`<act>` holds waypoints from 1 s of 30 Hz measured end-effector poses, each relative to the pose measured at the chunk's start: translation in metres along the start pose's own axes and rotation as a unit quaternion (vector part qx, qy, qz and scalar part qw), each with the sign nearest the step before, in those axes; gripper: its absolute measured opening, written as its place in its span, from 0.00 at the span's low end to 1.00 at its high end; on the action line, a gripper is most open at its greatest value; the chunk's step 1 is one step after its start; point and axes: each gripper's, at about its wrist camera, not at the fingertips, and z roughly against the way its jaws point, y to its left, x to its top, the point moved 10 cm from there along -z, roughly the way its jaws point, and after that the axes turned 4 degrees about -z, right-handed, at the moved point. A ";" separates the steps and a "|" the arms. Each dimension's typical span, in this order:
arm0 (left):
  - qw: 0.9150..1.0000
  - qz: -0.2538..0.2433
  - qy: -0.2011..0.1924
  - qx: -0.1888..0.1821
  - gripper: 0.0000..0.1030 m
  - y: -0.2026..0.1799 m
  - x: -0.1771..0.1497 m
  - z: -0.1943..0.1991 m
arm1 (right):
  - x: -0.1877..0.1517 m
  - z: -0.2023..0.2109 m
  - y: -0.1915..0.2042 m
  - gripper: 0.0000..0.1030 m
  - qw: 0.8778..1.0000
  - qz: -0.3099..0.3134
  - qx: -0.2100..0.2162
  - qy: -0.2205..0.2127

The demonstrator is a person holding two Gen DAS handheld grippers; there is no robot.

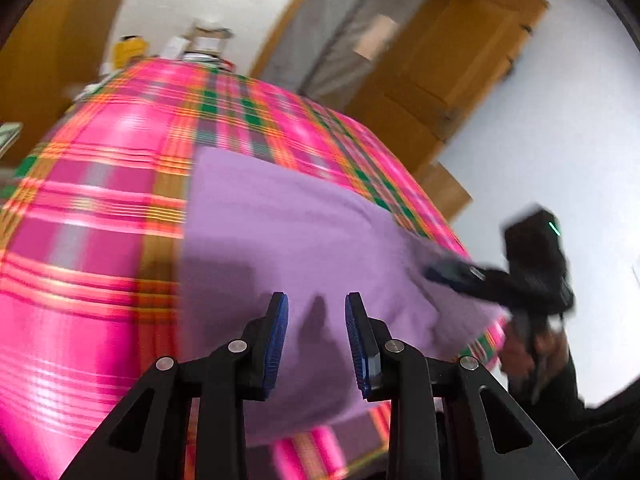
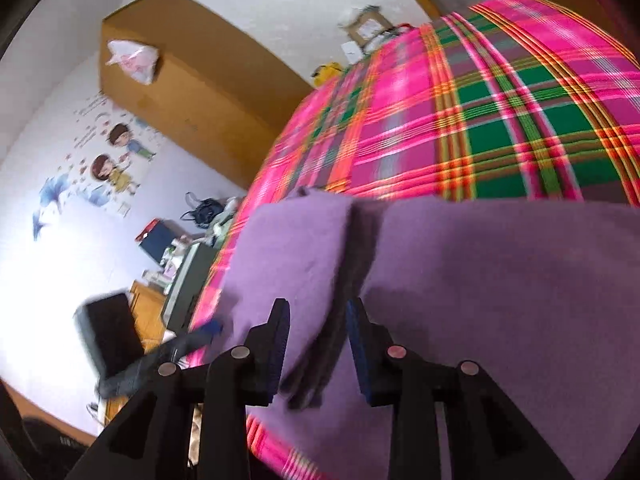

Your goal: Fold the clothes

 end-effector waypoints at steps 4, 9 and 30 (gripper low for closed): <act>1.000 0.014 0.011 0.019 0.30 0.017 -0.003 -0.005 | -0.026 -0.009 0.021 0.30 0.998 0.054 0.016 0.022; 1.000 0.012 0.016 0.021 0.30 0.015 -0.011 -0.006 | -0.043 -0.017 0.006 0.31 0.996 0.063 -0.031 0.060; 0.996 0.011 0.030 0.084 0.41 0.046 0.084 -0.075 | 0.052 -0.062 0.011 0.17 0.981 0.115 -0.158 0.010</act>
